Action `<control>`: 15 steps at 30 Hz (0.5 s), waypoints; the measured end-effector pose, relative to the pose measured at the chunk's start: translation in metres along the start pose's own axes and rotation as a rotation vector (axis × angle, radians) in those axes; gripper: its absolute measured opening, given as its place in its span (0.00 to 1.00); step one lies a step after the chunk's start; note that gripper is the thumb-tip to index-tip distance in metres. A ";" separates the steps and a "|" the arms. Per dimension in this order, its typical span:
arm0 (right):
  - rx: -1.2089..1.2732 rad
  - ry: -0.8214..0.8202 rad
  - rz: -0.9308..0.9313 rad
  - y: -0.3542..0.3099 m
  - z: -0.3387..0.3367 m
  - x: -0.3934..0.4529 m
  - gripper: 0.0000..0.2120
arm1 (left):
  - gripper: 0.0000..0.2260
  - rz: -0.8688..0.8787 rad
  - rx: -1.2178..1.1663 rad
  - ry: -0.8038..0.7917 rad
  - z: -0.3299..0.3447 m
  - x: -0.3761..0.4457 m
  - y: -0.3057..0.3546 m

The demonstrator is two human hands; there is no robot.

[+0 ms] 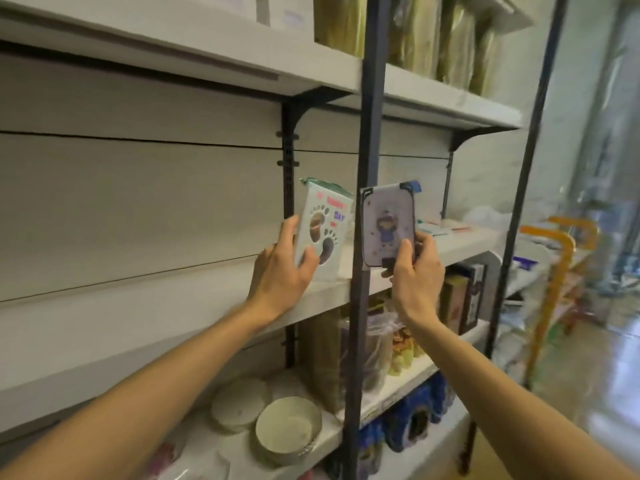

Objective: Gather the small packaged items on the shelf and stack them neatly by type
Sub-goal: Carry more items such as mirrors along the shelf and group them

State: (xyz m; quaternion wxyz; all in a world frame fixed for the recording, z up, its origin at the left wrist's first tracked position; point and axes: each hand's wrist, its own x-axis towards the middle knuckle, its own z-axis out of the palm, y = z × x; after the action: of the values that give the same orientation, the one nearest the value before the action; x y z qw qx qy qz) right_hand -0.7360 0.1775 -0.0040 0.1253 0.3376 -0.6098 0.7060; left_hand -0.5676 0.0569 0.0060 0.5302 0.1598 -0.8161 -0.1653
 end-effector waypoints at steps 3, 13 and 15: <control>-0.042 0.030 0.018 0.032 -0.022 0.036 0.09 | 0.19 -0.015 -0.053 -0.098 0.057 0.018 0.007; -0.171 -0.013 0.109 0.154 -0.083 0.151 0.05 | 0.22 -0.198 -0.212 -0.306 0.231 0.077 0.006; -0.185 -0.029 0.130 0.174 -0.094 0.168 0.07 | 0.23 -0.244 -0.262 -0.297 0.260 0.087 0.000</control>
State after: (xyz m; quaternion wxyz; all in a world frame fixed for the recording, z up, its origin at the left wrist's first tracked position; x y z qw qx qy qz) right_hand -0.9927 0.1876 -0.0358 0.1009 0.2943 -0.6949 0.6483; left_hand -0.8399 0.0456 -0.0230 0.3965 0.1609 -0.8314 -0.3546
